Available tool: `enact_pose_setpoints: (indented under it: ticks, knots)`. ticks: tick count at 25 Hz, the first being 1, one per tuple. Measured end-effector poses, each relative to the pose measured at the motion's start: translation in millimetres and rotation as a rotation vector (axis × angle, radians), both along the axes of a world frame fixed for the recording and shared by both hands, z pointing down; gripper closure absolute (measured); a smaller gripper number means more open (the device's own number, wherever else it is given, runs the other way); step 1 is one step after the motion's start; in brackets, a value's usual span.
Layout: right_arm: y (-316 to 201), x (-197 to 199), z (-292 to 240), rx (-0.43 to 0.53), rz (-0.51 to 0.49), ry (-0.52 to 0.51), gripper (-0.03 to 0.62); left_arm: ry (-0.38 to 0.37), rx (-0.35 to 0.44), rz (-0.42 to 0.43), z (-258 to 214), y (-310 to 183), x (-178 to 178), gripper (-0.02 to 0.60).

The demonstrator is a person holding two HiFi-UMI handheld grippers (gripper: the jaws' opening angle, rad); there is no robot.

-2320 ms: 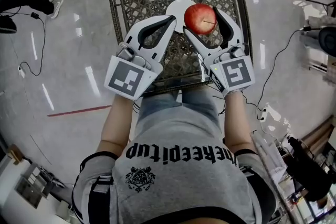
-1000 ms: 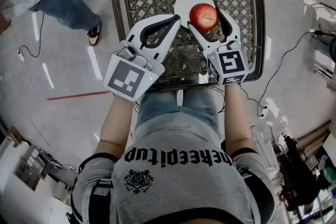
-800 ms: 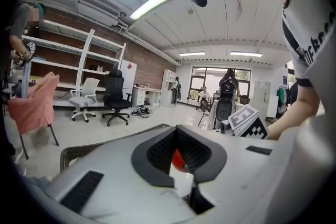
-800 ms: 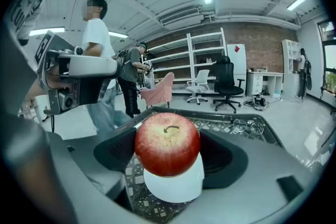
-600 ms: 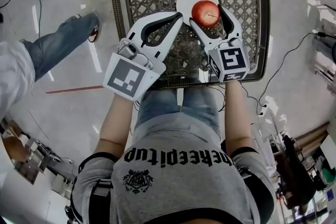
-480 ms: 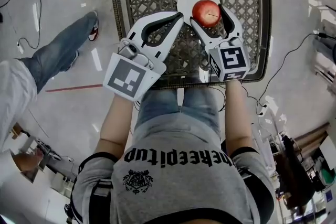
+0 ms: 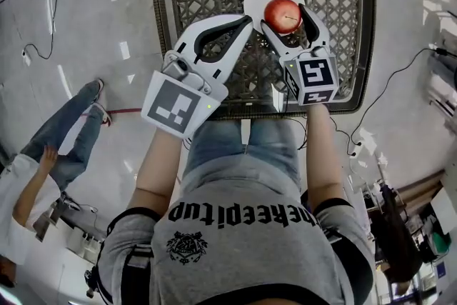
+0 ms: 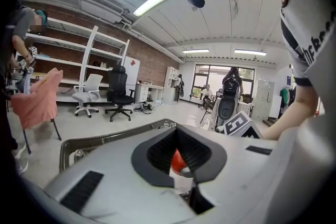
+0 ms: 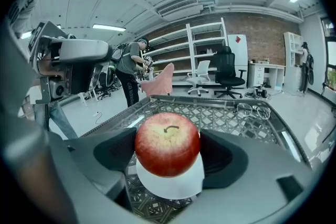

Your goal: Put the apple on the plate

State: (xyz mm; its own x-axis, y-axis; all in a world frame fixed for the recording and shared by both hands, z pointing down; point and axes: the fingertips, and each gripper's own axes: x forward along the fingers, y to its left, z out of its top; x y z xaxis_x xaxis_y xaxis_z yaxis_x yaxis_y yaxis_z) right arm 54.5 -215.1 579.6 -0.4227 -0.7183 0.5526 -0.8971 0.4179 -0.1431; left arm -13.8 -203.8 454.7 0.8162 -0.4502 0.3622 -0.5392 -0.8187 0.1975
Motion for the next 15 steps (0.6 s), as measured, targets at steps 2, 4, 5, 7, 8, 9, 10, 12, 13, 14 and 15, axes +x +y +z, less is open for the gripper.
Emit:
enact_pose_setpoints:
  ticks: [2,4,5,7,8,9,10,12,13,14,15]
  knots:
    - [-0.1,-0.4,3.3,-0.006,-0.005,0.006,0.212,0.000,-0.001,-0.003,0.9,-0.6,-0.7,0.561]
    - [-0.9,-1.1,6.3,-0.011,-0.009,0.010,0.212,-0.002,-0.005,-0.007,2.5,-1.4,-2.1,0.561]
    - [-1.5,-1.4,7.8,-0.013,-0.011,0.011,0.212,-0.004,-0.008,-0.010,3.7,-1.9,-2.9,0.561]
    - [-1.9,-1.9,11.3,-0.020,-0.013,0.014,0.212,-0.007,-0.014,-0.016,6.2,-2.2,-4.8,0.561]
    - [-1.6,-2.3,13.0,-0.023,-0.014,0.015,0.212,-0.008,-0.016,-0.019,7.3,-1.9,-5.9,0.561]
    - [-1.2,-2.9,14.3,-0.026,-0.015,0.017,0.212,-0.008,-0.019,-0.022,8.0,-1.5,-7.0,0.561]
    - [-1.0,-3.6,15.2,-0.028,-0.016,0.019,0.212,-0.008,-0.021,-0.024,8.5,-1.2,-8.0,0.561]
    - [-0.9,-5.0,16.1,-0.032,-0.020,0.024,0.212,-0.009,-0.022,-0.027,8.3,-1.2,-9.7,0.561]
    - [-1.2,-5.5,16.3,-0.034,-0.021,0.027,0.212,-0.009,-0.023,-0.028,8.0,-1.5,-10.4,0.561]
    - [-1.7,-5.8,16.6,-0.036,-0.021,0.029,0.211,-0.009,-0.024,-0.030,8.0,-1.9,-11.1,0.561]
    - [-2.2,-5.9,17.4,-0.038,-0.022,0.032,0.212,-0.009,-0.025,-0.032,8.4,-2.4,-11.7,0.561]
